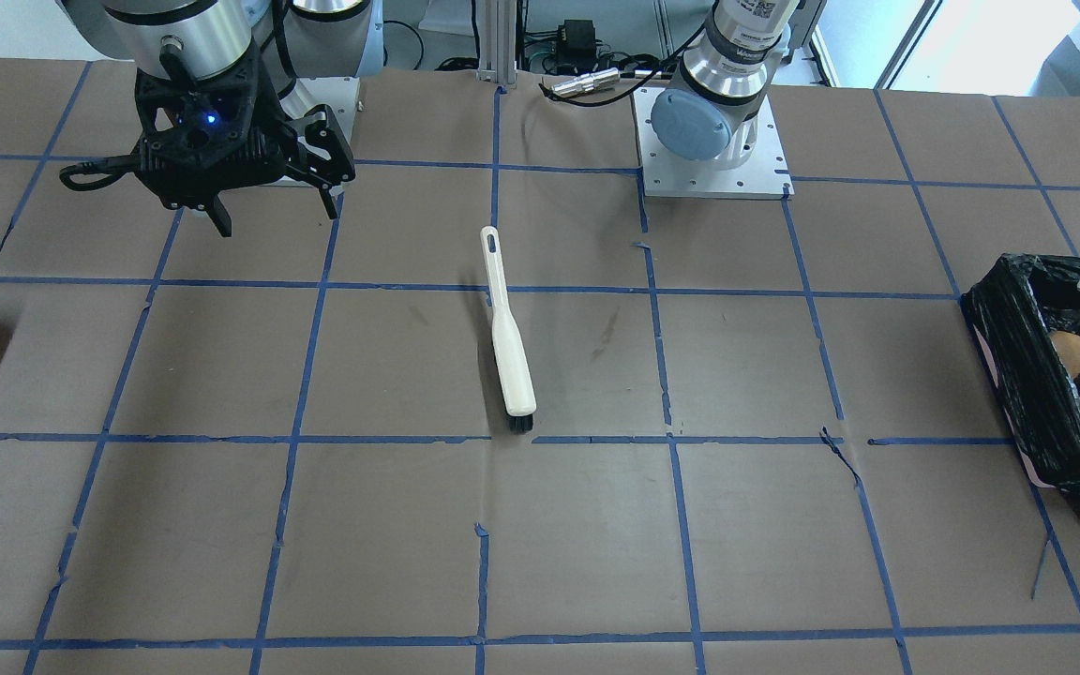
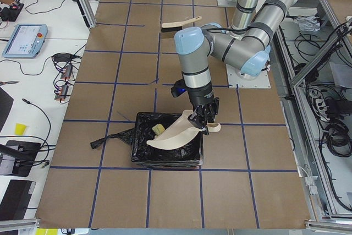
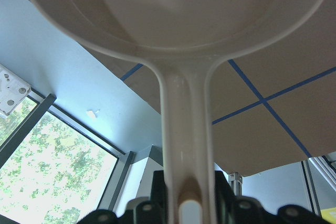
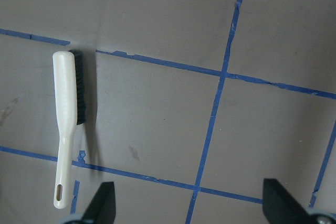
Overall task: Sweep and dump trash in nearest bin
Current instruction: 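Hold the dustpan tipped over the trash bag with the left gripper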
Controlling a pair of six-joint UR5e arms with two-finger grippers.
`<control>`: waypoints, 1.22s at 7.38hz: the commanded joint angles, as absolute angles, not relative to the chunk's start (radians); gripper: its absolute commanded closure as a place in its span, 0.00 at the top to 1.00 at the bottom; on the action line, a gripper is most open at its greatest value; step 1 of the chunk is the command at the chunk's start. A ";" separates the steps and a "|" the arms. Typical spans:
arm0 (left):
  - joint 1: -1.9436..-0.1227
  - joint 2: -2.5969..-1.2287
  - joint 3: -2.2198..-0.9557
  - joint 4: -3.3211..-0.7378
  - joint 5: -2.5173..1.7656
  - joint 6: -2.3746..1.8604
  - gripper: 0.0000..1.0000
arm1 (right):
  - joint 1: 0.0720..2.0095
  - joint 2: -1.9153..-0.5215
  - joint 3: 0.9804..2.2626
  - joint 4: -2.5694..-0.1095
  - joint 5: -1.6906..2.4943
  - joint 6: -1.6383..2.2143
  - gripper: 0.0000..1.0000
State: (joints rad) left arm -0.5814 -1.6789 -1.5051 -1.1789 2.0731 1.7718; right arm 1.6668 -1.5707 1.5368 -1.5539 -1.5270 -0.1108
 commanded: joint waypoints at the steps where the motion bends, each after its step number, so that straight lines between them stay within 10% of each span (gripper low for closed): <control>1: -0.594 -1.617 -1.525 -1.216 1.923 1.754 0.01 | 1.666 -1.569 1.537 -1.554 -1.525 -0.112 1.00; 9: -1.171 -1.618 -1.702 -1.344 1.654 0.994 0.01 | 1.664 -1.569 1.537 -1.554 -1.523 -0.110 1.00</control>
State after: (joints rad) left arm -1.0912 -1.6150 -1.6463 -1.3405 1.7154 1.1511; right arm 1.6647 -1.5697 1.5371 -1.5539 -1.5244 -0.1104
